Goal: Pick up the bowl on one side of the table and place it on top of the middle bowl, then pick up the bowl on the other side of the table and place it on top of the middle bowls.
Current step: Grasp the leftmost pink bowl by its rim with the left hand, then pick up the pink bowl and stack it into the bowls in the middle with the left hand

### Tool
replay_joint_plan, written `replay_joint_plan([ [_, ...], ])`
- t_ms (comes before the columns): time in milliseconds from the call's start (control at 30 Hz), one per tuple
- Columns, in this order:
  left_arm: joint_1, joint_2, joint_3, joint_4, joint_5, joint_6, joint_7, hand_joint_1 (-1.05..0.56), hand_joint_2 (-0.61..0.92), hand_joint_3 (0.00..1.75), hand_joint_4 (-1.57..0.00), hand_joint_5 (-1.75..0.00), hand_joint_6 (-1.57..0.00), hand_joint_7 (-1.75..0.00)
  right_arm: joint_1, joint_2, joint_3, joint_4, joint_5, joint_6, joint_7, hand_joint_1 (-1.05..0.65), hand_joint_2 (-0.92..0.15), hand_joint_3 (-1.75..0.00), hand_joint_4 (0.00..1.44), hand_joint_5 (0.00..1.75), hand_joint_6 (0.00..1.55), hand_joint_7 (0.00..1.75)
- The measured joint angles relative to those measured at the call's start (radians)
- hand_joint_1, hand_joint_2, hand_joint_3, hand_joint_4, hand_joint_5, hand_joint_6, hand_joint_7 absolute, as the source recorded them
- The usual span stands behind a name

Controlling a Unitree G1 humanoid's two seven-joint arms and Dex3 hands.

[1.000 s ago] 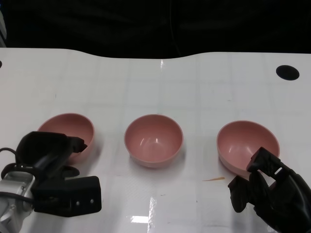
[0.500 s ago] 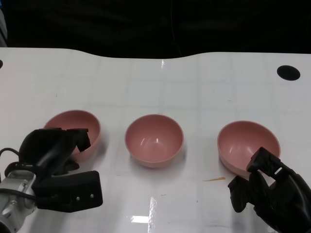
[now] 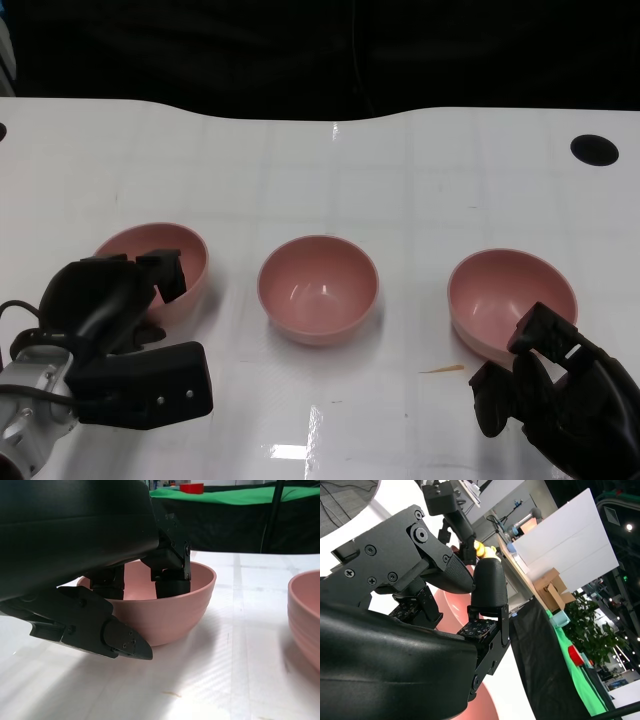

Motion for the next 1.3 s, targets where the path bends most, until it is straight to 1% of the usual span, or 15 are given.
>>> replay_joint_plan([
  [300,0.0,0.0,0.0,-0.003,0.0,0.004,-0.007,-0.02,0.92,0.12,-0.6,-1.75,-0.49,-1.63,0.0,0.0,0.0,0.0,0.0,0.001,0.0,0.01,-0.58,-1.31,0.96,1.75,0.68,1.75],
  [333,0.011,0.009,0.006,-0.032,-0.005,0.011,-0.024,0.02,0.91,0.1,-0.62,-1.75,-0.57,-1.58,0.0,0.0,0.001,0.0,0.0,0.0,0.0,0.0,-0.58,-1.31,0.97,1.75,0.68,1.75],
  [367,0.026,0.025,0.017,-0.089,-0.012,0.014,-0.052,0.03,0.91,0.1,-0.62,-1.75,-0.59,-1.56,0.0,0.0,0.0,0.0,-0.001,0.0,0.001,0.0,-0.58,-1.31,0.97,1.75,0.68,1.75],
  [467,0.037,0.085,0.066,-0.261,-0.039,0.024,-0.125,0.0,0.92,0.09,-0.62,-1.75,-0.63,-1.51,0.0,0.0,0.0,0.003,-0.001,-0.004,0.004,0.0,-0.6,-1.29,0.96,1.75,0.67,1.75],
  [533,0.035,0.113,0.094,-0.333,-0.042,0.042,-0.145,0.0,0.92,0.06,-0.63,-1.73,-0.68,-1.43,0.0,0.0,-0.001,0.003,-0.001,-0.005,0.006,0.0,-0.6,-1.28,0.96,1.75,0.67,1.75],
  [733,0.065,0.119,0.103,-0.431,-0.042,0.07,-0.205,0.0,0.92,0.05,-0.66,-1.71,-0.71,-1.41,0.0,0.0,-0.001,0.003,-0.001,-0.005,0.006,0.0,-0.61,-1.28,0.96,1.75,0.67,1.75],
  [900,0.071,0.123,0.117,-0.481,-0.044,0.077,-0.243,0.0,0.92,0.04,-0.66,-1.71,-0.72,-1.39,0.0,0.0,-0.001,0.008,-0.002,-0.018,0.012,0.0,-0.61,-1.28,0.97,1.75,0.68,1.75],
  [933,0.072,0.124,0.12,-0.49,-0.043,0.079,-0.251,0.01,0.91,0.03,-0.65,-1.73,-0.68,-1.46,0.0,0.0,-0.001,0.009,-0.001,-0.019,0.013,0.0,-0.61,-1.28,0.97,1.75,0.68,1.75],
  [1033,0.072,0.124,0.121,-0.517,-0.043,0.081,-0.268,0.0,0.91,0.03,-0.65,-1.74,-0.62,-1.59,0.0,0.0,-0.001,0.009,-0.001,-0.019,0.013,0.0,-0.61,-1.27,0.96,1.75,0.67,1.75],
  [1133,0.072,0.124,0.121,-0.534,-0.043,0.083,-0.284,0.0,0.92,0.03,-0.65,-1.75,-0.61,-1.61,0.0,0.0,-0.001,0.009,-0.001,-0.019,0.013,0.0,-0.61,-1.27,0.96,1.75,0.67,1.75],
  [1167,0.073,0.124,0.122,-0.544,-0.042,0.089,-0.291,-0.01,0.92,0.06,-0.65,-1.75,-0.61,-1.61,0.0,0.0,-0.001,0.009,-0.001,-0.019,0.013,0.0,-0.61,-1.28,0.96,1.75,0.67,1.75],
  [1300,0.076,0.123,0.122,-0.625,-0.043,0.116,-0.351,0.0,0.91,0.06,-0.62,-1.75,-0.59,-1.6,0.0,0.0,0.0,0.009,-0.003,-0.019,0.013,0.0,-0.62,-1.28,0.96,1.75,0.68,1.75],
])
